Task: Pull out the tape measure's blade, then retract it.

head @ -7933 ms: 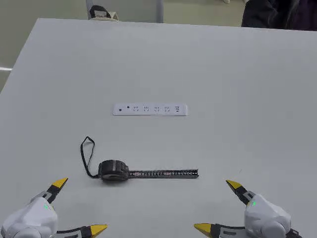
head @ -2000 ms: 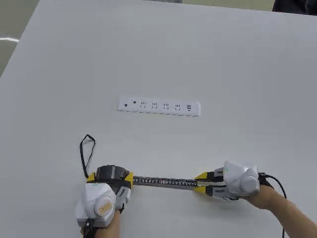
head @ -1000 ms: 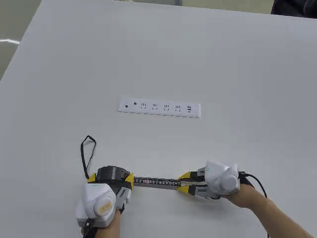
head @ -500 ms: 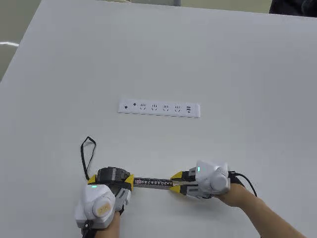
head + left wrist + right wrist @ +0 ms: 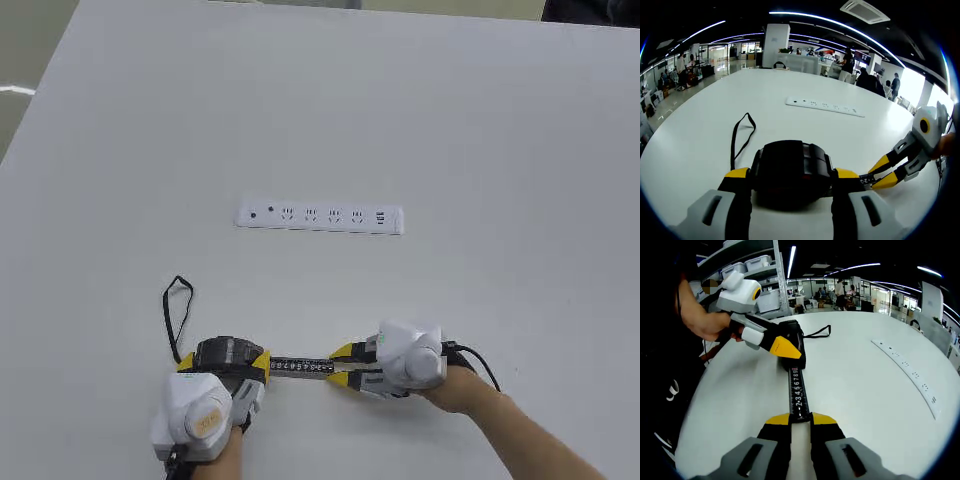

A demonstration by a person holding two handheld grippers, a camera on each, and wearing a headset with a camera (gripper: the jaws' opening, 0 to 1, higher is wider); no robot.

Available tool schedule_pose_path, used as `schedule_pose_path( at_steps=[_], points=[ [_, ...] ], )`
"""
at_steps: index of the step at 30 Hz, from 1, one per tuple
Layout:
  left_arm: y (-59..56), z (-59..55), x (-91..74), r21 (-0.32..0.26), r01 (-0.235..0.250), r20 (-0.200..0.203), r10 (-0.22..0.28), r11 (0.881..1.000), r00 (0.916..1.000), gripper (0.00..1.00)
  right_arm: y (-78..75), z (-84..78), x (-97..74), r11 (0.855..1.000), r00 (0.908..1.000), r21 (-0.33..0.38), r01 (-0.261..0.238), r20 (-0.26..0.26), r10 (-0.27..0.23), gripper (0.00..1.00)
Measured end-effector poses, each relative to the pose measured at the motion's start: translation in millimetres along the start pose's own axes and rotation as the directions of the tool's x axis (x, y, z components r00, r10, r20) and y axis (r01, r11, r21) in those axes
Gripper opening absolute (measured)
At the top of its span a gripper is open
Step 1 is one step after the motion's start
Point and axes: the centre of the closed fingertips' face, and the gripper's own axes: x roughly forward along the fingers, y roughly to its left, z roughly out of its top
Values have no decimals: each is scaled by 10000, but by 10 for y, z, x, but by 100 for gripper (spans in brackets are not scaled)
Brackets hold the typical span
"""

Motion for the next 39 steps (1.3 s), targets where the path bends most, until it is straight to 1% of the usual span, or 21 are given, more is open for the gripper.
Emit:
schedule_pose_path(
  at_steps=[10, 20, 28, 35, 39],
  points=[
    [0, 25, -13, -212, 96, 9, -96, 9997, 10000, 62, 10, 111, 109, 9998, 10000, -177, -65, 52, 66, 12],
    [36, -1, 9, -343, 178, 12, -178, 9993, 9998, 62, 31, 200, 225, 9997, 9999, -238, -60, 123, 63, 12],
    [30, 5, 11, -487, 263, 23, -262, 9985, 9997, 62, 32, 268, 318, 9996, 9998, -263, -41, 188, 46, 12],
    [34, -6, 29, -552, 336, 24, -335, 9979, 9994, 62, 47, 357, 434, 9993, 9997, -361, -24, 225, 32, 12],
    [39, -7, 36, -594, 357, 32, -356, 9976, 9994, 62, 48, 388, 462, 9992, 9997, -395, -17, 228, 26, 12]
  ],
)
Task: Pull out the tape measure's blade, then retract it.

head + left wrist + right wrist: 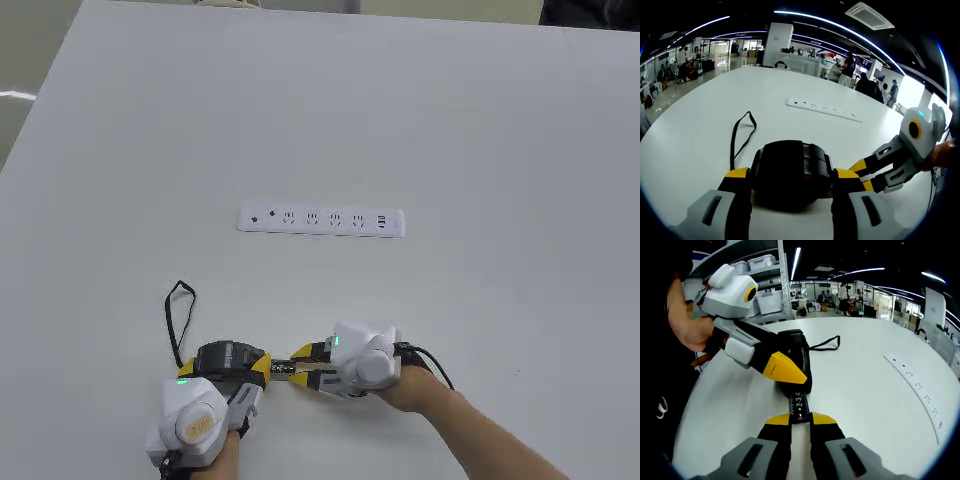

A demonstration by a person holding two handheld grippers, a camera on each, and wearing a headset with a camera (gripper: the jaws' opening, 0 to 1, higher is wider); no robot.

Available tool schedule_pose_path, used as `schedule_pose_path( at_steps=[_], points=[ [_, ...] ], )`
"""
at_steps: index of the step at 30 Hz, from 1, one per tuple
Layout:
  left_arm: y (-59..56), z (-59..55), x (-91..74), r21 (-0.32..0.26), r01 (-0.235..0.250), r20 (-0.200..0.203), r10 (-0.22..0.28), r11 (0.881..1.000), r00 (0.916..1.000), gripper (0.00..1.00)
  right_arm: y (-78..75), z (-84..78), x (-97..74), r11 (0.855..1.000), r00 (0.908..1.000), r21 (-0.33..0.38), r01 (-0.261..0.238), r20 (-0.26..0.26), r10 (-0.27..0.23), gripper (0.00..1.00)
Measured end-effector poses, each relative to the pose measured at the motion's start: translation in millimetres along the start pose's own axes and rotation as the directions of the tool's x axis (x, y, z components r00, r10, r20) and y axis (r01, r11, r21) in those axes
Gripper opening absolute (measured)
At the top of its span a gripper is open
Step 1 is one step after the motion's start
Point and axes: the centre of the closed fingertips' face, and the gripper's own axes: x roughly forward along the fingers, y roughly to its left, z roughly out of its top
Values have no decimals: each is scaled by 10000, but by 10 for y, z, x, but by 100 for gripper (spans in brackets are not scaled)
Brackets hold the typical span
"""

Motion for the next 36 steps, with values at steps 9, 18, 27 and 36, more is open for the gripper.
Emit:
schedule_pose_path(
  at_steps=[9, 18, 27, 36],
  points=[
    [-12, 13, -17, -53, 61, -5, -61, 10000, 10000, 61, 3, 50, 90, 10000, 10000, -56, 32, 6, -32, 12],
    [-36, 40, -42, -124, 141, -4, -141, 9998, 9999, 61, -3, 100, 173, 9999, 10000, -122, -17, -15, 17, 12],
    [-29, 26, -34, -160, 205, -1, -205, 9997, 9998, 60, -6, 142, 252, 9996, 9998, -259, -138, -109, 135, 12],
    [-32, 15, -34, -4, 236, -7, -236, 9997, 9997, 60, -6, 126, 269, 9991, 9995, -364, -214, -234, 206, 13]
  ],
)
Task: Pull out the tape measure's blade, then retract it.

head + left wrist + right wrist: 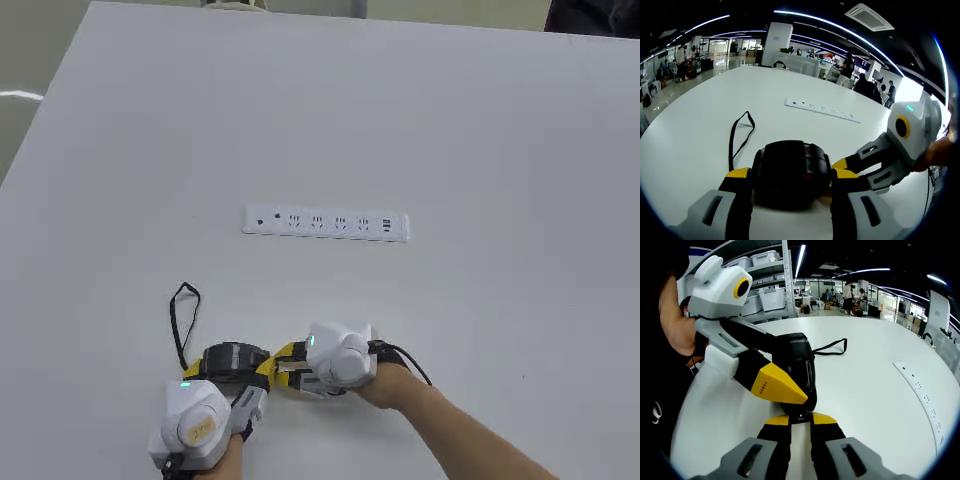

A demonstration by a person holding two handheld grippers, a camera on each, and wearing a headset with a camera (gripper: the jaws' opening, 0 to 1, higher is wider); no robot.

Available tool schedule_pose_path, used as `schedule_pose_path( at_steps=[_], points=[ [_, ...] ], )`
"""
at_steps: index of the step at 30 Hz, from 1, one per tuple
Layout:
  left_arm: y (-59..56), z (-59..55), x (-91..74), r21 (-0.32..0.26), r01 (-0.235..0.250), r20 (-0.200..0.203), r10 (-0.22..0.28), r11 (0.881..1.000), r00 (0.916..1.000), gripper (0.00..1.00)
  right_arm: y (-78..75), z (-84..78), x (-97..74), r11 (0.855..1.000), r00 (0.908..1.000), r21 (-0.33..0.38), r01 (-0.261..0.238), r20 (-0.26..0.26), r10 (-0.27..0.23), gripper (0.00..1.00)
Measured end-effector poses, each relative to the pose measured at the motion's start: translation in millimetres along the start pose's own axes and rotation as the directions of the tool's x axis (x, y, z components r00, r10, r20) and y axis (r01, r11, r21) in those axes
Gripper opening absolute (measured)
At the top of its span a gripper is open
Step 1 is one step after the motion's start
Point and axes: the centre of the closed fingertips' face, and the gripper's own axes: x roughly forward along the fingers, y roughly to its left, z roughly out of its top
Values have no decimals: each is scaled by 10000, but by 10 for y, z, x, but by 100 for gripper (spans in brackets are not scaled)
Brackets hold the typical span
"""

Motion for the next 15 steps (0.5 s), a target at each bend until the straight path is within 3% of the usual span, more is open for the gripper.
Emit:
schedule_pose_path(
  at_steps=[11, 15],
  points=[
    [-9, -1, 3, 137, 13, -76, -12, 9999, 10000, 63, 21, -2, 0, 9994, 9999, -326, -92, -100, 88, 16],
    [-8, -11, 19, 343, 83, -153, -78, 9994, 9999, 63, 37, -74, -20, 9987, 9992, -500, -32, -389, 13, 20]
  ],
)
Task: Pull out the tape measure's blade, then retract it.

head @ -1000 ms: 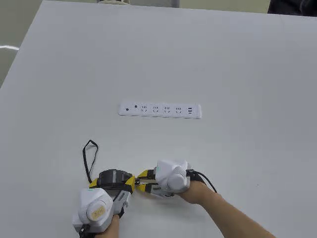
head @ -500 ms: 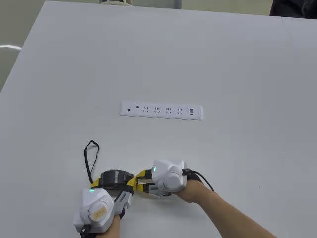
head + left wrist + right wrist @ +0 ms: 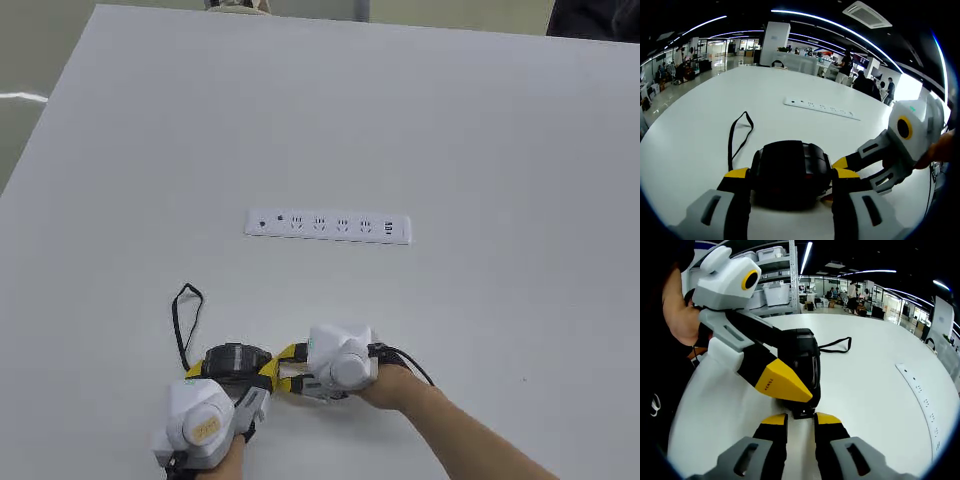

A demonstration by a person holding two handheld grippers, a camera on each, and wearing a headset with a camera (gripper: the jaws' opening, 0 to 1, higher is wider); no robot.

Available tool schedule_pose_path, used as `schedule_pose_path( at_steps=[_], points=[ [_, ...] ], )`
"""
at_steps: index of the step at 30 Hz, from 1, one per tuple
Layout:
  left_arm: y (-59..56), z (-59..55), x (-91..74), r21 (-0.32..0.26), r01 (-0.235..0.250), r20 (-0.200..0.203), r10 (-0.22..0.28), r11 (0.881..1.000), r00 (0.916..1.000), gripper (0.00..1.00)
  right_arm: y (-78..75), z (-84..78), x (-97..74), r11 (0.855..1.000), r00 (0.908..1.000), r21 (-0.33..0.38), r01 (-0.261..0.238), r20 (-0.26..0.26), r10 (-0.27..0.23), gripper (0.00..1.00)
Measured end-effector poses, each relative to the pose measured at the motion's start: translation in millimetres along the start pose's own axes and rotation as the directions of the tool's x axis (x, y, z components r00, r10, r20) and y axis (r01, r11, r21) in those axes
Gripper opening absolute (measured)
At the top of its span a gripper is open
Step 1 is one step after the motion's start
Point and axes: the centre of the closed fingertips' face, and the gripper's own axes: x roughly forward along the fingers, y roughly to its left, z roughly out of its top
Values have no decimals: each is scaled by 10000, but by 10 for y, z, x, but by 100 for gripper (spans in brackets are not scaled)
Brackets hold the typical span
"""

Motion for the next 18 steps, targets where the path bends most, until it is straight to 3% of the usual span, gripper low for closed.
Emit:
schedule_pose_path(
  at_steps=[10, 18],
  points=[
    [-86, 102, -45, 1231, 586, 27, -594, 9907, 9982, 70, -25, 10, -143, 9981, 9985, 345, 515, 158, -520, 30],
    [-196, 212, -195, 2462, 1476, -191, -1475, 9579, 9889, 79, 14, 26, -327, 9910, 9934, 766, 1095, 261, -1118, 39]
  ],
)
